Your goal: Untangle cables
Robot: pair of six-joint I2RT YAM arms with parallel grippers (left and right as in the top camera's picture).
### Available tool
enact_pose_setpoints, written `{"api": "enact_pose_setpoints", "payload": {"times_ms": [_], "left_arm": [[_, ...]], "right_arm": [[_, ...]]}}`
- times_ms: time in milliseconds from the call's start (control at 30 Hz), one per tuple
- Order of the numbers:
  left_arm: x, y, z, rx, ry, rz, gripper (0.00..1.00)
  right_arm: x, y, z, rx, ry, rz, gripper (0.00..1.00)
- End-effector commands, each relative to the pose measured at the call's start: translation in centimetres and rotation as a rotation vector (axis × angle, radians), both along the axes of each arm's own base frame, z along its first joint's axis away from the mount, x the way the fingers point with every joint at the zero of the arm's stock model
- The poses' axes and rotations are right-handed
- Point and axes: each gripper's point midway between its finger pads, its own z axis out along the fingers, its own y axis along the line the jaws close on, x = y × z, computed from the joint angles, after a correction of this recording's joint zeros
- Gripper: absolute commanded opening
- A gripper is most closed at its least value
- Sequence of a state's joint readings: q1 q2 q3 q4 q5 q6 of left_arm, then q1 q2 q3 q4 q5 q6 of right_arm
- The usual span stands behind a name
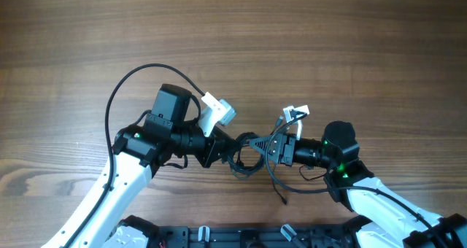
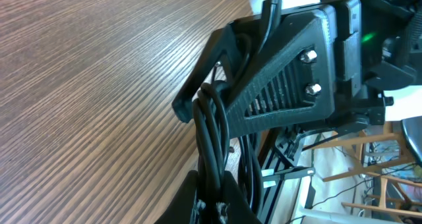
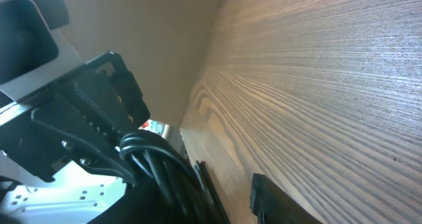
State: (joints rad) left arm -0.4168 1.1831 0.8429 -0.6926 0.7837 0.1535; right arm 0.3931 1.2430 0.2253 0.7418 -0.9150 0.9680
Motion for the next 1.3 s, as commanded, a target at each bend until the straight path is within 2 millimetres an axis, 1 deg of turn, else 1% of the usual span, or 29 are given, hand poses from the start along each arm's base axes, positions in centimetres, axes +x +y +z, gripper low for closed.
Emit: {"api": "enact_pose_setpoints", "payload": {"times_ms": [0, 33, 67, 133, 200, 233, 267, 300, 333, 367, 400, 500, 567, 600, 667, 767, 933, 967, 1000, 1033, 1067, 1133, 1167, 1267], "left_arm": [[-1.3, -1.2, 2.4, -0.112, -0.033, -0.102, 0.06], [-1.3, -1.2, 2.4, -0.112, -0.033, -0.102, 0.06], [-1.3, -1.2, 2.4, -0.112, -0.033, -0.102, 0.06], [-1.3, -1.2, 2.4, -0.112, -0.033, -0.101, 0.1], [-1.3, -1.2, 2.4, -0.112, -0.033, -0.101, 0.18], [-1.3, -1.2, 2.4, -0.112, -0.03, -0.098, 0.25], [-1.2, -1.2, 2.4, -0.113, -0.029, -0.095, 0.38], [-1.1, -1.2, 2.4, -0.112, -0.024, -0.083, 0.55], [-0.7, -1.2, 2.4, -0.107, -0.016, -0.059, 0.89], [-0.3, -1.2, 2.3, -0.099, -0.004, -0.027, 0.99], [0.0, -1.1, 2.3, -0.093, 0.007, 0.001, 1.0], [2.0, -0.7, 2.0, -0.063, 0.07, 0.166, 1.0], [3.7, -0.1, 1.7, -0.048, 0.15, 0.34, 1.0], [4.7, 0.4, 1.5, -0.046, 0.228, 0.475, 1.0], [5.6, 1.2, 1.0, -0.055, 0.369, 0.67, 1.0], [5.8, 1.2, 0.8, -0.098, 0.549, 0.82, 1.0], [5.8, 1.0, -0.1, -0.128, 0.782, 0.983, 1.0], [5.8, 0.9, -0.4, -0.131, 0.833, 1.015, 0.9], [5.7, 0.6, -0.6, -0.132, 0.879, 1.042, 0.7], [5.5, 0.4, -0.8, -0.132, 0.917, 1.063, 0.63], [5.4, 0.1, -1.0, -0.131, 0.943, 1.075, 0.59], [5.2, -0.7, -1.6, -0.125, 1.002, 1.104, 0.6], [5.1, -1.0, -1.8, -0.119, 1.012, 1.114, 0.63], [5.0, -1.6, -2.7, -0.1, 1.029, 1.15, 0.64]], "right_arm": [[0.1, 0.0, 0.0, -0.007, -0.025, -0.001, 0.38], [0.1, 0.0, 0.0, -0.007, -0.024, -0.001, 0.34], [0.1, 0.0, 0.0, -0.007, -0.025, -0.001, 0.25], [0.1, 0.0, 0.0, -0.007, -0.024, -0.003, 0.15], [0.3, 0.0, 0.1, -0.006, -0.028, -0.01, 0.05], [0.4, -0.1, 0.1, -0.007, -0.022, -0.02, 0.04], [0.7, -0.2, 0.0, -0.007, -0.003, -0.042, 0.04], [1.1, -0.3, -0.1, -0.007, 0.019, -0.069, 0.04], [1.7, -0.5, -0.3, -0.006, 0.049, -0.114, 0.04], [2.2, -0.7, -0.4, -0.005, 0.067, -0.146, 0.04], [2.7, -1.0, -0.5, -0.005, 0.087, -0.183, 0.04], [4.5, -2.0, -0.9, 0.002, 0.155, -0.321, 0.04], [5.5, -2.7, -1.1, 0.013, 0.194, -0.402, 0.04], [6.0, -3.1, -1.2, 0.025, 0.224, -0.449, 0.04], [6.7, -3.7, -1.3, 0.052, 0.277, -0.513, 0.04], [6.9, -3.9, -1.3, 0.065, 0.302, -0.54, 0.04], [6.7, -3.3, -1.4, 0.057, 0.294, -0.547, 0.04], [6.7, -3.2, -1.5, 0.053, 0.291, -0.553, 0.04], [6.7, -3.1, -1.5, 0.051, 0.29, -0.559, 0.04], [6.7, -3.0, -1.5, 0.055, 0.297, -0.567, 0.04], [6.7, -3.0, -1.6, 0.057, 0.306, -0.572, 0.04], [6.7, -3.0, -1.7, 0.064, 0.328, -0.591, 0.04], [6.7, -3.0, -1.7, 0.065, 0.33, -0.593, 0.04], [6.7, -3.1, -2.0, 0.056, 0.337, -0.598, 0.04]]}}
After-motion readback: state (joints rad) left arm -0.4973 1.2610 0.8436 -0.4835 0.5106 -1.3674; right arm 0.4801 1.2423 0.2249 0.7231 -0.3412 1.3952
